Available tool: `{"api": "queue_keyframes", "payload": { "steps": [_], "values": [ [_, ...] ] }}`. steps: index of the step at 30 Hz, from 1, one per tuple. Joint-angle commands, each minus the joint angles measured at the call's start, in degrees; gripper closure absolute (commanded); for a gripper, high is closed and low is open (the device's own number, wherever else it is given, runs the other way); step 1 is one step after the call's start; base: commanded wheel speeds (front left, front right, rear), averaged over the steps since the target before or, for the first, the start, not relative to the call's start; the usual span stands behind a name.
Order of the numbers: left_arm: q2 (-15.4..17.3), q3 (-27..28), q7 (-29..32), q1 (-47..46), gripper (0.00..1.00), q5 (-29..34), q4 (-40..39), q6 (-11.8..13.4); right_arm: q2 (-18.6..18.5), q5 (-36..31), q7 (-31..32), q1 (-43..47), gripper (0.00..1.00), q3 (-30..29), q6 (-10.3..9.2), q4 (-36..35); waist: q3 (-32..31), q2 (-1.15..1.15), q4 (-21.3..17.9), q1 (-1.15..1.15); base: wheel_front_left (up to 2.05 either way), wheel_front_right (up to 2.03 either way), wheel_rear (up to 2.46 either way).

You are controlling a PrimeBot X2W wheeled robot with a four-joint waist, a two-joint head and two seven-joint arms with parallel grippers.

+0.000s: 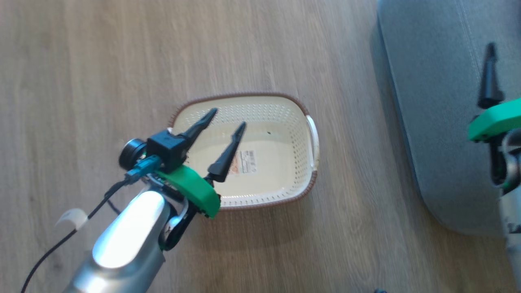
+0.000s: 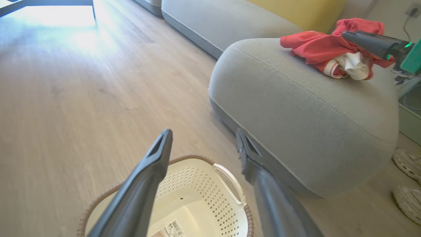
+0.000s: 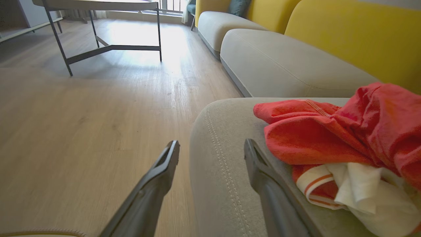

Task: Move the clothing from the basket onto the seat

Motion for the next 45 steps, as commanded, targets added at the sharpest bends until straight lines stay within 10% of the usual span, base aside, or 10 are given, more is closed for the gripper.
{"api": "queue_keyframes", "payload": {
  "steps": [1, 17, 45],
  "values": [
    [0.2, 2.8, -0.3, 0.0, 0.00, 0.7, -1.3, -0.2, -0.4, 0.6, -0.1, 1.3, 0.00, 1.0, 0.40, -2.1, -2.2, 0.00, 1.9, 0.00, 0.00, 0.00, 0.00],
    [-4.3, 23.0, -0.3, 10.7, 0.00, 8.1, 1.0, 0.2, 4.2, 2.6, -3.0, 4.4, 0.00, 11.7, 0.40, 1.3, -13.0, 0.00, 6.8, 0.00, 0.00, 0.00, 0.00],
    [-9.5, 39.8, -0.3, 21.5, 0.00, 15.7, -0.6, 0.3, 10.7, -3.6, -3.6, 18.2, 0.00, 7.2, 0.40, -3.9, -19.8, 0.00, 5.8, 0.00, 0.00, 0.00, 0.00]
  ]
}}
